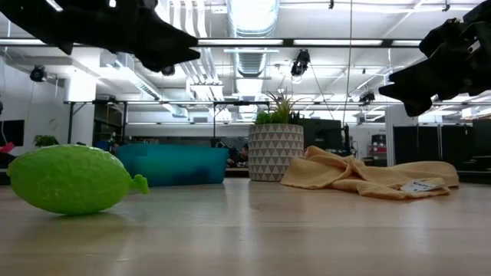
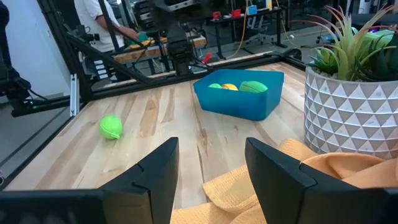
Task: Pick and placing Produce into tupperware
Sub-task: Put the green melon into the blue bin
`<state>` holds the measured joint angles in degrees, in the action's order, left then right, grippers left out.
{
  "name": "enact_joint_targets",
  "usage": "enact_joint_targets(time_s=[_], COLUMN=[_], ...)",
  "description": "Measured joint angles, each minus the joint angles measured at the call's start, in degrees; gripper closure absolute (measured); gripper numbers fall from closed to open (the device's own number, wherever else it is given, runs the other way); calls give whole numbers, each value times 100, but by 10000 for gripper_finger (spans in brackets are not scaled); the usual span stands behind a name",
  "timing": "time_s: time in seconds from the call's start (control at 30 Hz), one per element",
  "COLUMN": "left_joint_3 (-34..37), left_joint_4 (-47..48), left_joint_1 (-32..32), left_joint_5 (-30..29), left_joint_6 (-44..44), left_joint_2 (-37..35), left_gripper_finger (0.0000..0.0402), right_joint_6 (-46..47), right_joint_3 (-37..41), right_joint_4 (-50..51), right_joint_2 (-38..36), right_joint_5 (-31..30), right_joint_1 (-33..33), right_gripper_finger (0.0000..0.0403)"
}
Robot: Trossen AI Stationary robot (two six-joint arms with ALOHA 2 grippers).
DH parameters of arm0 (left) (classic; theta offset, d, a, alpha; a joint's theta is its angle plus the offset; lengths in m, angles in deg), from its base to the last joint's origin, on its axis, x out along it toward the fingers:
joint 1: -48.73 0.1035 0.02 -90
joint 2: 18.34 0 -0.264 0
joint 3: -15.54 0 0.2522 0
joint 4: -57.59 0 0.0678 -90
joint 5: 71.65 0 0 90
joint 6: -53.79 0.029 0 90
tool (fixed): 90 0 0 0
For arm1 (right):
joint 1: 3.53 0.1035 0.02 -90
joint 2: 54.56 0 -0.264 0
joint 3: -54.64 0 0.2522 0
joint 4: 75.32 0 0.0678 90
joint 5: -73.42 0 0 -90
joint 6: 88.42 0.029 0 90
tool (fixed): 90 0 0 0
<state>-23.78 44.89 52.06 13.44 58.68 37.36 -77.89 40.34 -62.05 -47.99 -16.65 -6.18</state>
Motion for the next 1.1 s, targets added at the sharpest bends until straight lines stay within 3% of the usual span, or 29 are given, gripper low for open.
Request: enact_joint_targets(time_s=[0.13,0.47,0.63,0.77,1.1], left_joint_3=[-83,-735,-1316,-1737,-2472], left_joint_4=[9,66,832,1281,1249], left_joint_1=[-598,-2682,-3439,-3705,-3719], left_joint_5=[-86,-2045,-2770,-2826,-2844], left_joint_6=[68,1199,1342,1213,1016], left_joint_2=[-35,106,335,725,1477], left_gripper_finger=[120,121,121,121,121], right_joint_6=[62,105,107,105,100], right_joint_3=[0,0,0,0,0], right_joint_4=[0,0,0,0,0], right_joint_2=[2,2,2,2,0], right_joint_5=[0,0,2,0,0], right_joint_1=[0,0,0,0,0], right_gripper_finger=[225,225,225,225,225])
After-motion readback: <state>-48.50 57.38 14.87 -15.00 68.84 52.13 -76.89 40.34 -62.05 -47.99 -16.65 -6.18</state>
